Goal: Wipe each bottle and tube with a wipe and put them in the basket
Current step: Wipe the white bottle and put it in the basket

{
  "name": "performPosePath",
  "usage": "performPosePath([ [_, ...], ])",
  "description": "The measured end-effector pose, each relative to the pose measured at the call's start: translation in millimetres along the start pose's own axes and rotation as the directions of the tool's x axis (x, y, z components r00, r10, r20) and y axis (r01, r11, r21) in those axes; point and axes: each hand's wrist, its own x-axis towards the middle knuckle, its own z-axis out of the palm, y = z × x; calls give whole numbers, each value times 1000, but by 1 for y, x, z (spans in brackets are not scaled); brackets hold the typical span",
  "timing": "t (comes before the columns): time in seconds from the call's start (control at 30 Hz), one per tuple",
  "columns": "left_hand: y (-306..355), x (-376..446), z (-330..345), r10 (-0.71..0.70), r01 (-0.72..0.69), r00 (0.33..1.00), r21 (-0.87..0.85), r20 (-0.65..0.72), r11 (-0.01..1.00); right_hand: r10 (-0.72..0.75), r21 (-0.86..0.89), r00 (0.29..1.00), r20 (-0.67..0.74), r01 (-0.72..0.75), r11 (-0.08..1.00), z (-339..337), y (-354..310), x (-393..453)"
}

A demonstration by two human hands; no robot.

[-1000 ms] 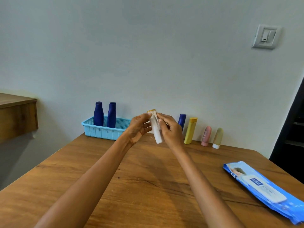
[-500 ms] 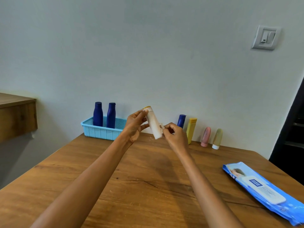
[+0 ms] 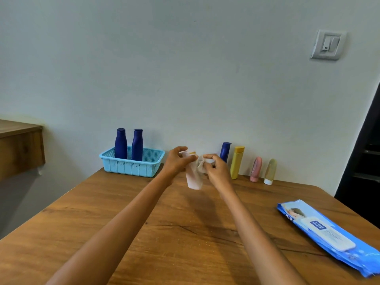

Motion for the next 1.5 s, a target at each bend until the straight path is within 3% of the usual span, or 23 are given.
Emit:
performPosePath([
  [0.07, -4, -1, 2, 44, -42, 999, 121, -15, 992, 27, -9, 998, 61, -27, 1000, 5, 4, -3],
  [0.27, -11, -3, 7, 100, -53, 990, 388, -102, 920, 23, 53, 999, 38, -25, 998, 11, 7, -7],
  [0.47, -12, -3, 9, 100, -74, 995, 482, -28, 873, 56, 67, 998, 6, -57, 996, 13, 15, -8],
  [0.6, -3, 1, 0, 37, -76, 992, 345, 119, 935, 108, 64, 993, -45, -105, 992, 12, 20, -5],
  [0.77, -5, 4, -18, -46, -61, 927, 270, 373, 961, 185, 173, 981, -57, -172, 970, 12, 22, -4],
  [1.0, -19, 5, -23, -17, -55, 909, 161, 416, 985, 214, 317, 975, -60, -185, 930, 11, 17, -6],
  [1.27, -18, 0, -18, 1, -18, 891, 33, 454, 999, 237, 434, 970, 57, -238, 869, 9, 13, -5],
  [1.5, -5, -4, -24, 134, -93, 918, -125, 373, 988, 135, 530, 991, 7, -118, 839, 9, -10, -3],
])
